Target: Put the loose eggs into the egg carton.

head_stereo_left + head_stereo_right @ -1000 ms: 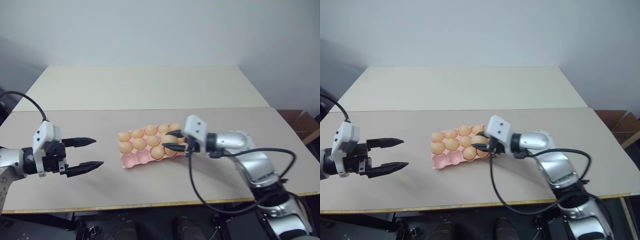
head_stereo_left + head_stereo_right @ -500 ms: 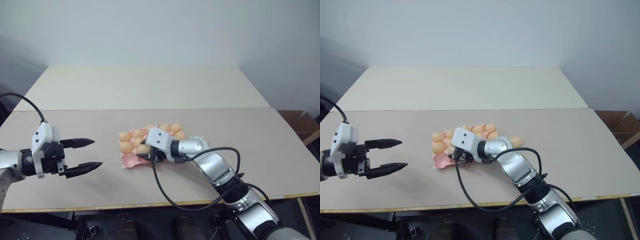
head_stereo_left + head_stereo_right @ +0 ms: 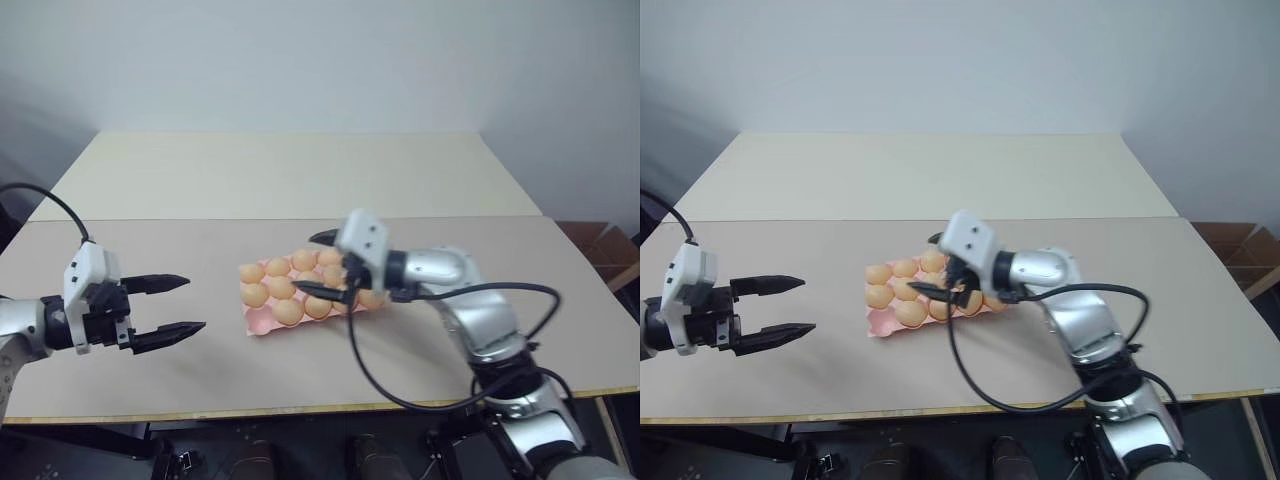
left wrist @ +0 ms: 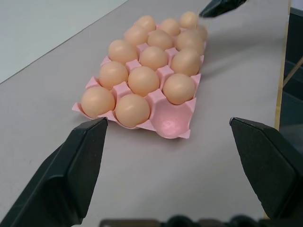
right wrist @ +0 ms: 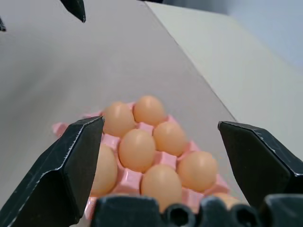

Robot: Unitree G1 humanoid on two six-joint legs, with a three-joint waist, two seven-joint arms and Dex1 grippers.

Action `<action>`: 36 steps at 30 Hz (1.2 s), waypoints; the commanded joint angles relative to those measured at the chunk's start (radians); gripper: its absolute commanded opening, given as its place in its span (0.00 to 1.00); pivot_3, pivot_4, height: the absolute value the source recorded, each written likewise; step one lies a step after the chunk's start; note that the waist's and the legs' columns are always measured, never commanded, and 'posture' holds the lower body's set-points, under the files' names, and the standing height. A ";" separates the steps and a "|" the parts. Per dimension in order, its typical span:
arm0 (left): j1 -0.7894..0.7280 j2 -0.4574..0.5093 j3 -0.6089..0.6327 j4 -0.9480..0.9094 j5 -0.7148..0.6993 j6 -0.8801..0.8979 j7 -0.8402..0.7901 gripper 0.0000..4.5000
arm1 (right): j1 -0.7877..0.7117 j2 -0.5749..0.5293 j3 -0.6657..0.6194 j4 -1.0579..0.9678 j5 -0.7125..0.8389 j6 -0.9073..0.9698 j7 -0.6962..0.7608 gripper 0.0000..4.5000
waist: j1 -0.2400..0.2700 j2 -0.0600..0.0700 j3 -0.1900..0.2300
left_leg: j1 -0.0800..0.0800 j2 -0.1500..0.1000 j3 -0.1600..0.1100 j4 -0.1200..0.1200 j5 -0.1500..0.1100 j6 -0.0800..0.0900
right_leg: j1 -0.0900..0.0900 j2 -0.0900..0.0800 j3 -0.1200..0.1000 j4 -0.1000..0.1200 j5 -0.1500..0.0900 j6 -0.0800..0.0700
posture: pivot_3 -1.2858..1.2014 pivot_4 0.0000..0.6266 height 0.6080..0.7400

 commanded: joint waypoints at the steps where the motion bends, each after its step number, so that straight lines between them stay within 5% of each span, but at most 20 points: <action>1: -0.033 -0.001 0.001 0.021 0.011 -0.034 -0.002 1.00 | 0.090 -0.129 -0.205 -0.080 0.129 -0.004 0.100 1.00 | 0.005 0.000 0.000 | 0.000 0.000 0.000 0.000 0.000 0.000 | 0.000 0.000 0.000 0.000 0.000 0.000 | 0.52 0.24 1.00; 8: -0.093 0.003 -0.026 0.081 0.027 -0.059 -0.016 1.00 | 0.262 -0.349 -0.529 -0.034 0.381 0.001 0.301 1.00 | 0.004 0.000 0.000 | 0.001 0.000 0.000 0.000 0.000 0.000 | 0.000 0.000 0.001 0.000 0.000 0.000 | 0.52 0.24 1.00; 14: -0.155 -0.037 0.012 0.107 -0.034 -0.036 0.009 1.00 | 0.506 -0.443 -0.647 0.032 0.369 -0.109 0.428 1.00 | 0.006 -0.001 0.000 | 0.002 0.000 0.000 -0.001 0.000 0.000 | 0.001 0.000 0.001 -0.001 0.000 0.000 | 0.52 0.24 1.00; 22: -0.146 -0.005 0.054 0.101 -0.129 0.031 -0.064 1.00 | 0.584 -0.444 -0.669 0.027 0.391 -0.142 0.399 1.00 | -0.005 -0.001 0.000 | 0.004 -0.001 0.002 -0.001 0.000 0.000 | 0.001 0.000 0.004 0.000 0.000 0.001 | 0.52 0.24 1.00; 36: -0.185 0.000 0.066 0.078 -0.195 0.067 -0.077 1.00 | 0.514 -0.452 -0.572 0.048 0.373 -0.148 0.376 1.00 | -0.007 -0.001 0.000 | 0.003 -0.001 0.001 -0.001 0.000 0.000 | 0.001 0.000 0.004 -0.001 0.000 0.001 | 0.52 0.24 1.00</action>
